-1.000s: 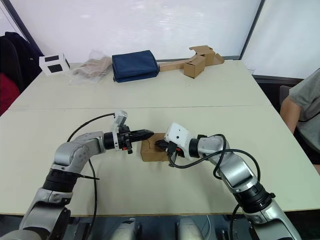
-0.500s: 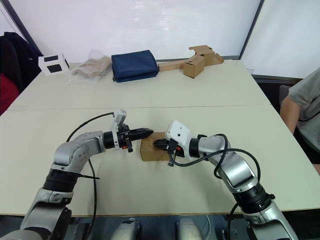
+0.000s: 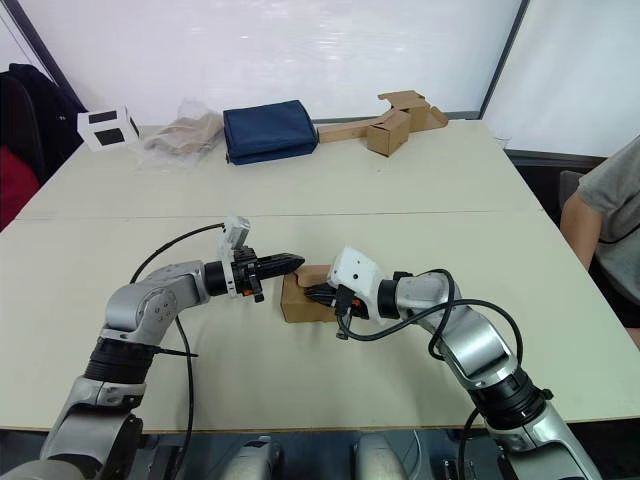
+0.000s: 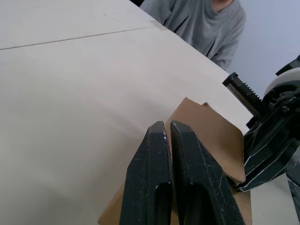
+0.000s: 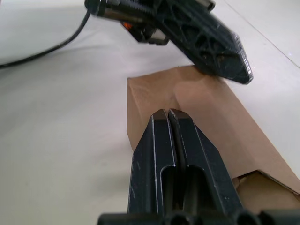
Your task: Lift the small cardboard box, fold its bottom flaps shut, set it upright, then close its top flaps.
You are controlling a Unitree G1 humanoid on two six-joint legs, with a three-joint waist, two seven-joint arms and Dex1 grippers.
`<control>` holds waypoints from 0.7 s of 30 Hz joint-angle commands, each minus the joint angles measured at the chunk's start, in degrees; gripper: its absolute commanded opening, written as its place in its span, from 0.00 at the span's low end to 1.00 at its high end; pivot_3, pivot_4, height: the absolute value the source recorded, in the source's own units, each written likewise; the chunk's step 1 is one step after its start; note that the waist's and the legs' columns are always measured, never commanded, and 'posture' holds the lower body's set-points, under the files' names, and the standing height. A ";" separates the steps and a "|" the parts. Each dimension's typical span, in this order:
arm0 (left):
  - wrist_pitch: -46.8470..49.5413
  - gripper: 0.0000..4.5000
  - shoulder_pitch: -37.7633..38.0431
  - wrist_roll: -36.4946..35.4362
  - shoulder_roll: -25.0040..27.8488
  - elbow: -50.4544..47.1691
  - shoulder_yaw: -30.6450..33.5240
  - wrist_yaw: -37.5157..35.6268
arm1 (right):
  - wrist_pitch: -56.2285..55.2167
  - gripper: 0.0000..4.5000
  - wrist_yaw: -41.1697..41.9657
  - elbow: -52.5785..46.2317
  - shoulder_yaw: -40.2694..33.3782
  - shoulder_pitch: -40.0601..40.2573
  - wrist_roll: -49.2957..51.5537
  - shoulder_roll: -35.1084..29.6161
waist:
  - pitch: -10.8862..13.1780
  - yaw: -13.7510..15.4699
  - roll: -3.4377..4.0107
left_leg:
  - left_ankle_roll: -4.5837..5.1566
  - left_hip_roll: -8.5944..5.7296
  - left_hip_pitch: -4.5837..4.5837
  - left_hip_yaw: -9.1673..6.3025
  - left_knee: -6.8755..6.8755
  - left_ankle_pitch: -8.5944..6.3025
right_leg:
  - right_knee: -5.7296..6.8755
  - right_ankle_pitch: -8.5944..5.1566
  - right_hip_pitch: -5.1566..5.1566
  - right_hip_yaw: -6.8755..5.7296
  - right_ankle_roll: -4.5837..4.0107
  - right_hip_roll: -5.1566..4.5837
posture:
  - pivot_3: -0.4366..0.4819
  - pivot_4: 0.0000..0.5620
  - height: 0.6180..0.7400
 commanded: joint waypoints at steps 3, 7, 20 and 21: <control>0.16 0.03 0.31 -1.03 -0.27 -2.36 0.34 -0.22 | 0.13 0.00 -1.52 1.48 0.14 -1.24 -1.53 0.79 | 0.00 0.03 0.00 | 0.00 0.00 0.00 0.00 0.01 0.00 | 0.00 0.00 0.01 0.00 0.00 0.00 | 0.48 0.27 1.00; -0.03 0.03 0.65 -0.53 -0.18 -2.62 -0.20 -0.33 | 1.53 0.00 -2.08 1.67 0.23 -1.54 -1.51 1.22 | 0.00 0.03 0.00 | 0.00 0.00 0.00 0.00 0.01 0.00 | 0.00 0.00 0.01 0.00 0.00 0.00 | 0.48 0.27 1.00; -3.80 0.03 2.39 3.45 1.11 -3.71 -4.22 -1.67 | 6.42 0.00 -0.64 -1.98 -0.77 -1.00 2.07 0.43 | 0.00 0.11 0.00 | 0.00 -0.01 0.00 0.00 0.00 0.00 | -0.03 0.00 0.03 0.00 0.00 -0.02 | 0.48 0.27 1.00; -3.71 0.03 2.28 3.17 0.92 -3.70 -4.01 -1.65 | 6.06 0.00 -1.08 -1.48 -0.59 -1.24 1.37 0.43 | 0.00 0.11 0.00 | 0.00 -0.01 0.01 0.00 0.00 0.00 | -0.02 0.00 0.03 0.00 0.00 -0.02 | 0.48 0.27 1.00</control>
